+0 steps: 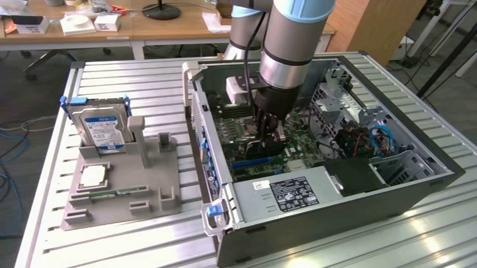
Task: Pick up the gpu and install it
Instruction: 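Insert the gpu into the slot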
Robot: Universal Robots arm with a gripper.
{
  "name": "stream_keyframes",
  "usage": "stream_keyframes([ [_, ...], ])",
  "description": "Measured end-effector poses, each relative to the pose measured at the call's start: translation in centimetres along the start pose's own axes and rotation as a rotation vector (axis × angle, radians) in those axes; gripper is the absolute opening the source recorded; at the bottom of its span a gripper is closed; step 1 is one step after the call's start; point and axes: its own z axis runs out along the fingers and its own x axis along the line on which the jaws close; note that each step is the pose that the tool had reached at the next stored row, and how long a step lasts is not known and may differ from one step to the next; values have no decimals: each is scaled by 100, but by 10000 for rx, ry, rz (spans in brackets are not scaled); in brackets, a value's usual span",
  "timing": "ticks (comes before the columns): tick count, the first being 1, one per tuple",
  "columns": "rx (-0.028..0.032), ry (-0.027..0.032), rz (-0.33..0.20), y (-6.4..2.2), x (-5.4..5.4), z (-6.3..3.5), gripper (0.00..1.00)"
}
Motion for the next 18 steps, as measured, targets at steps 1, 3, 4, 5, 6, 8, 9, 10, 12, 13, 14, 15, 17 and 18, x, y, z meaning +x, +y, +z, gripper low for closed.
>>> stream_keyframes([
  [1, 0, 0, 0, 0, 0, 0, 27],
  [3, 0, 0, 0, 0, 0, 0, 27],
  [4, 0, 0, 0, 0, 0, 0, 27],
  [5, 0, 0, 0, 0, 0, 0, 27],
  [6, 0, 0, 0, 0, 0, 0, 27],
  [8, 0, 0, 0, 0, 0, 0, 27],
  [9, 0, 0, 0, 0, 0, 0, 27],
  [10, 0, 0, 0, 0, 0, 0, 27],
  [12, 0, 0, 0, 0, 0, 0, 27],
  [13, 0, 0, 0, 0, 0, 0, 27],
  [14, 0, 0, 0, 0, 0, 0, 27],
  [15, 0, 0, 0, 0, 0, 0, 27],
  [17, 0, 0, 0, 0, 0, 0, 27],
  [18, 0, -1, 2, 0, 0, 0, 27],
])
